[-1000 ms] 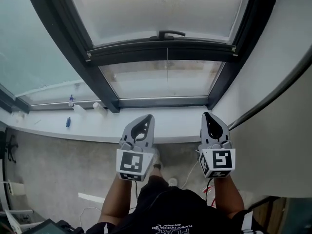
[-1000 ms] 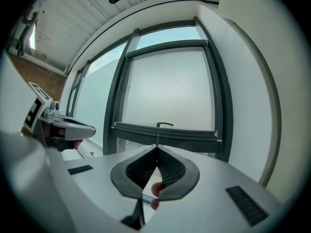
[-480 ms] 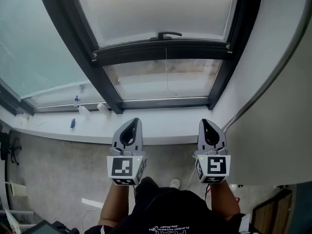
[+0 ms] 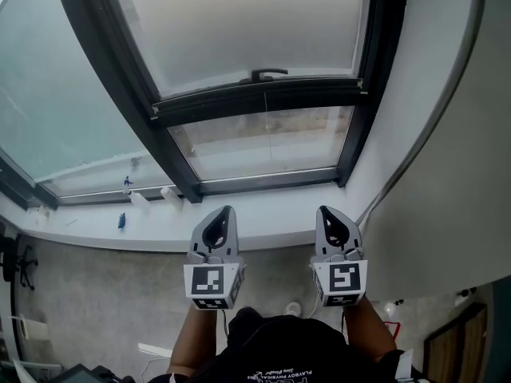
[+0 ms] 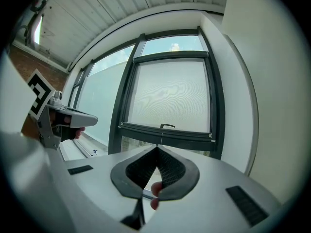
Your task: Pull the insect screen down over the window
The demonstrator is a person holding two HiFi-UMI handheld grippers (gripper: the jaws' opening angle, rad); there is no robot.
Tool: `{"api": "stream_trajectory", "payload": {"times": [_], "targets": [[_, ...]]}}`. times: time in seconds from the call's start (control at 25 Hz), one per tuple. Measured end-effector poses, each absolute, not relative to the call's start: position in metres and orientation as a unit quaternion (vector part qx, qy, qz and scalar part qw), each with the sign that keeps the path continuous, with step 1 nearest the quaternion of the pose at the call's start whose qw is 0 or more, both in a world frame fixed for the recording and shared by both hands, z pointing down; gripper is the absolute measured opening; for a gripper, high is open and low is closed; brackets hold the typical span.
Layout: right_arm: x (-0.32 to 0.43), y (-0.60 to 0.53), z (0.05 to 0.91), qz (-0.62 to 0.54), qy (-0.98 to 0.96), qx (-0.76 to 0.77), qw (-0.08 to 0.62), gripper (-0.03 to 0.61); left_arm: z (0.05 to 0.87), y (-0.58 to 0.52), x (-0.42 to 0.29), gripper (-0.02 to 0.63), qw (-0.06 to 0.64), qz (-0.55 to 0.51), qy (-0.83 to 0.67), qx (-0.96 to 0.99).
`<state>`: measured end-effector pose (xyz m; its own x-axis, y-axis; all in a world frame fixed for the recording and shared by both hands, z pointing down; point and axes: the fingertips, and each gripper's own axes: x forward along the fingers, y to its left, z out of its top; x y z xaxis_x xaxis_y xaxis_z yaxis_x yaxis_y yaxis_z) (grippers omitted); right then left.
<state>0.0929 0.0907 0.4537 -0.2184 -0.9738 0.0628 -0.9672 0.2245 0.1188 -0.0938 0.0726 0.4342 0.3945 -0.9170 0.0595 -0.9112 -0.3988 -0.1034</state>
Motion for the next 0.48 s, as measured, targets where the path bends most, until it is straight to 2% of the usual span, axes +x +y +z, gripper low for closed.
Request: {"api": "stream_trajectory", "payload": {"times": [0.48], "targets": [[0.086, 0.090, 0.464, -0.023, -0.793, 0.605, 0.065, 0.003, 0.430, 0.087, -0.100, 0.003, 0.037, -0.040, 0.577, -0.815]]}}
